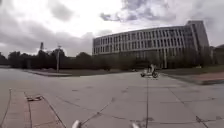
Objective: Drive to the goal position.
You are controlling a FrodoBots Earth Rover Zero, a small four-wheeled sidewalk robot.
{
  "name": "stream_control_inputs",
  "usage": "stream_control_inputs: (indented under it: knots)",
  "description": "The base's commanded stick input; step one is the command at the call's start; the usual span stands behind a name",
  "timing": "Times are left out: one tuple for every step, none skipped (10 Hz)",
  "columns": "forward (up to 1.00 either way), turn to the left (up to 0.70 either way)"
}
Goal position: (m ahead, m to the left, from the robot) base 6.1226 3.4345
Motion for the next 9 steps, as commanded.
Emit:
stream_control_inputs:
  knots:
    - [1.0,-0.09]
    - [1.0,-0.01]
    - [1.0,0.0]
    - [1.0,0.0]
    - [1.0,0.0]
    - [1.0,0.0]
    - [1.0,-0.17]
    - [1.0,-0.02]
    - [1.0,0.0]
